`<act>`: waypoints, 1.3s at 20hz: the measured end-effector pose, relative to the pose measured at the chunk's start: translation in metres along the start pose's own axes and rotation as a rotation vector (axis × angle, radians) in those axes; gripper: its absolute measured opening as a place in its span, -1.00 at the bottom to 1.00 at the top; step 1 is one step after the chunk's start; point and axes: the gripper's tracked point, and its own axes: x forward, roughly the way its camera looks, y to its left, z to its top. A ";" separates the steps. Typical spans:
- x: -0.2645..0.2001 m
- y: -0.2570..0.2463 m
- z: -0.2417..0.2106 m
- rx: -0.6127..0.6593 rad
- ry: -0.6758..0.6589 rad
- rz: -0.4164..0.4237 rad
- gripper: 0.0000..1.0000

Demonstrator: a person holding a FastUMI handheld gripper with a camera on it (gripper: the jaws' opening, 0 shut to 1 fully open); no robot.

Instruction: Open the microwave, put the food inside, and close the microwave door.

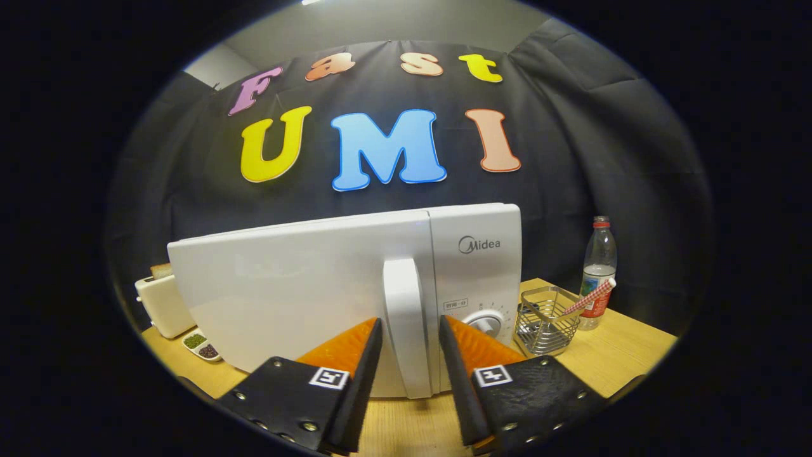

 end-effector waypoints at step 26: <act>-0.057 0.013 -0.013 0.095 0.075 0.128 -0.70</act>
